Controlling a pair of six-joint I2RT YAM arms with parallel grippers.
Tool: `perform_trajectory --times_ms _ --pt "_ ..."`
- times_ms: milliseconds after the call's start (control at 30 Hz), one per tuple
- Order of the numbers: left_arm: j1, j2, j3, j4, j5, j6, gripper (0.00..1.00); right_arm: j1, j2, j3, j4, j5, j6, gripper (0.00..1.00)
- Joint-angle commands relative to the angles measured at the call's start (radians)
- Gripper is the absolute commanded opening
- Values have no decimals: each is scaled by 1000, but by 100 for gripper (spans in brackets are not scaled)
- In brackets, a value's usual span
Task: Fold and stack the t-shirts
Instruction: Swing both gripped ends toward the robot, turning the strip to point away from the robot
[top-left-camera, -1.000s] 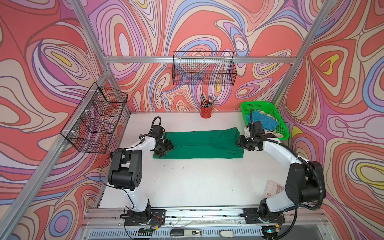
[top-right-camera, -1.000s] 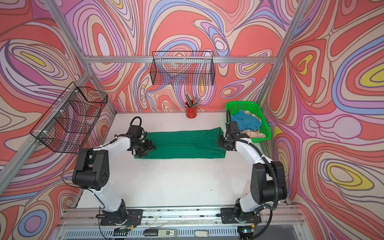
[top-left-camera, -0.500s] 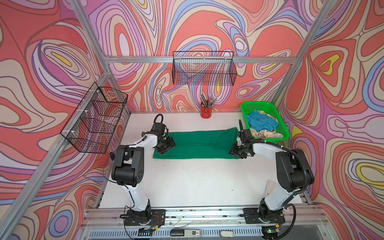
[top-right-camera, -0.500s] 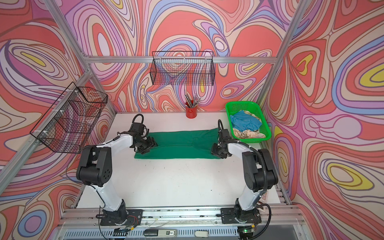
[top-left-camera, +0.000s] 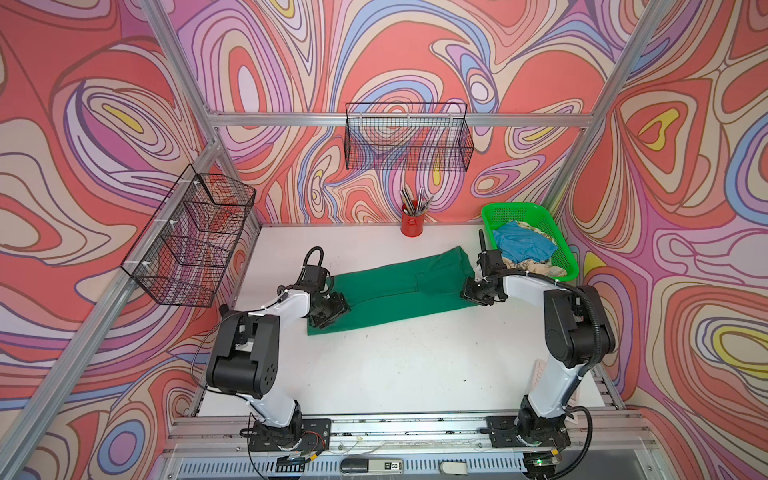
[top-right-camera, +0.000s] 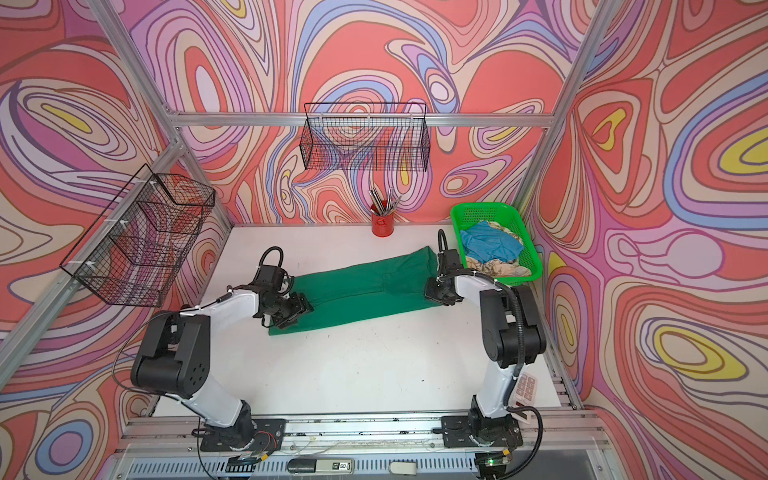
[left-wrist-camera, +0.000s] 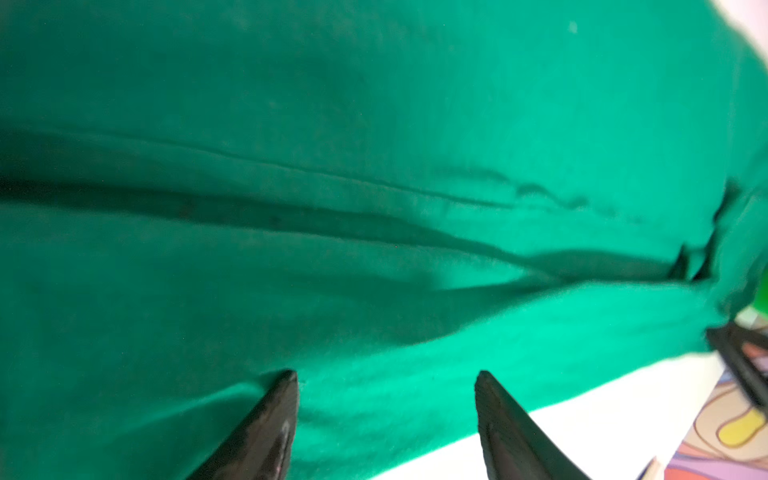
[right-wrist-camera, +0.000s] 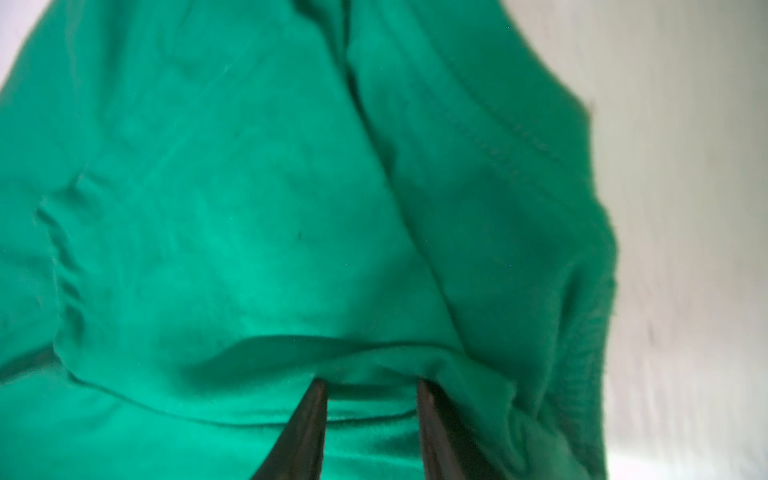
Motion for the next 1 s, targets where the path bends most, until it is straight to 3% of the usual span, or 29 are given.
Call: perform_trajectory --times_ms 0,133,300,633,767,967 --pt "-36 -39 -117 -181 8 -56 70 -8 88 63 -45 62 -41 39" --pt "-101 -127 -103 -225 28 -85 71 -2 36 117 -78 68 -25 40" --pt "-118 -149 66 -248 23 -64 72 64 -42 118 -86 58 19 40" --pt "-62 164 421 -197 -67 102 71 157 43 124 27 40 120 41" --pt "-38 260 440 -203 -46 135 70 157 84 118 29 52 109 41" --pt "-38 279 312 -179 -22 127 69 157 134 117 17 67 78 41"
